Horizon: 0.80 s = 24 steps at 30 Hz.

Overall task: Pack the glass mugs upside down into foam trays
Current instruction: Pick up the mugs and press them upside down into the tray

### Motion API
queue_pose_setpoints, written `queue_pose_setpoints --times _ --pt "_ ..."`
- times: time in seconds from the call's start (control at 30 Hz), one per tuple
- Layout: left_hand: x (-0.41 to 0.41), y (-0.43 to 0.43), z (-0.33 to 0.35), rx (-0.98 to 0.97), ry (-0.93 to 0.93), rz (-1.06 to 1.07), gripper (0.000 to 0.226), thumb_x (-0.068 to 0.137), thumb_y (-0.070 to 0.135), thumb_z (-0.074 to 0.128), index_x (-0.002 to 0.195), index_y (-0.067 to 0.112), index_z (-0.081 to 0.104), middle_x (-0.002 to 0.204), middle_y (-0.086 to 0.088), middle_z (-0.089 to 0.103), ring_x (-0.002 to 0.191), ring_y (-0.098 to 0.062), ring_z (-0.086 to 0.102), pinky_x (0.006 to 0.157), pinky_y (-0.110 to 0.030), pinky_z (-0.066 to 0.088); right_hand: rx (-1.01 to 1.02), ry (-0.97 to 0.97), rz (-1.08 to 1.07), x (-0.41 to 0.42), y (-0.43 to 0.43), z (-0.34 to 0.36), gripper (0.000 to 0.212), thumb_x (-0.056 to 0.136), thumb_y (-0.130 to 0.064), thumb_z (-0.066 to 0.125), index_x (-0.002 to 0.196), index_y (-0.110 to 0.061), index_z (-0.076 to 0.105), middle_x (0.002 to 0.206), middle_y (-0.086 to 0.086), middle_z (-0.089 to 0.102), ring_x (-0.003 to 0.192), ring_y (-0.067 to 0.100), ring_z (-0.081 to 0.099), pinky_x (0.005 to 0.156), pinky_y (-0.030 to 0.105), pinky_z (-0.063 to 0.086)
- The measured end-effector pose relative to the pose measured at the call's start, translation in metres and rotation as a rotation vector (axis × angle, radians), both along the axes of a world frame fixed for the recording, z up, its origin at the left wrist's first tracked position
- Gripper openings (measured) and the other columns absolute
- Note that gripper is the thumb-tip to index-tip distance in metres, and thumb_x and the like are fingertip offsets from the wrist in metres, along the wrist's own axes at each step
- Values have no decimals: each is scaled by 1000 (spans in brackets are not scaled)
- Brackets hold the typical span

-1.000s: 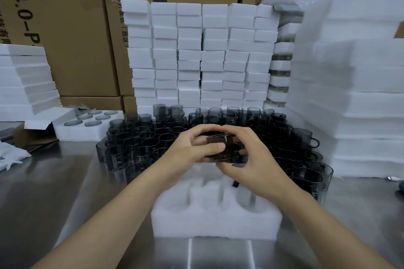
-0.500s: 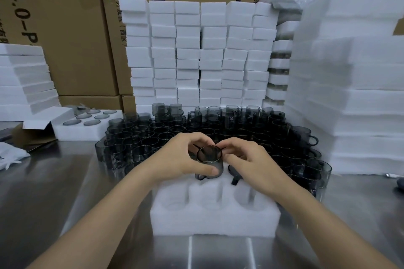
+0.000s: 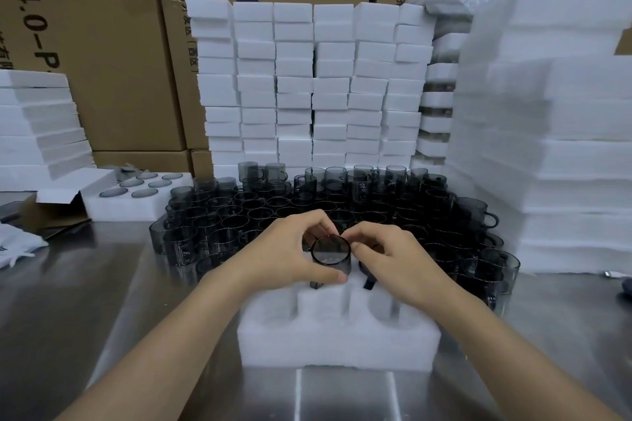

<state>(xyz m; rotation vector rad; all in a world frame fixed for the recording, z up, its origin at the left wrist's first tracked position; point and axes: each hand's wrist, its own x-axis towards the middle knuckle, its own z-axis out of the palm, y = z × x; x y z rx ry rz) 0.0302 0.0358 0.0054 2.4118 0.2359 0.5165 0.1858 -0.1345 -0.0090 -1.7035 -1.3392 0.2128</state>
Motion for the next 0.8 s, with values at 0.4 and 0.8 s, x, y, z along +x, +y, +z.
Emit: queue_pose_setpoints --times 0.4,0.8 --pt "-9 22 5 -37 192 -45 32 100 44 73 131 46 75 131 26 65 123 13 53 103 -15 39 -38 -55 -33 6 3 -4 13 95 -30 77 98 -42 76 106 -14 71 100 4 65 74 20 58" --pt "-9 21 4 14 200 4 33 91 48 83 124 44 78 128 30 69 121 13 60 109 -23 45 -107 -152 -61 9 2 -5 6 92 -42 81 89 -42 77 104 -16 68 89 -4 67 75 11 52"
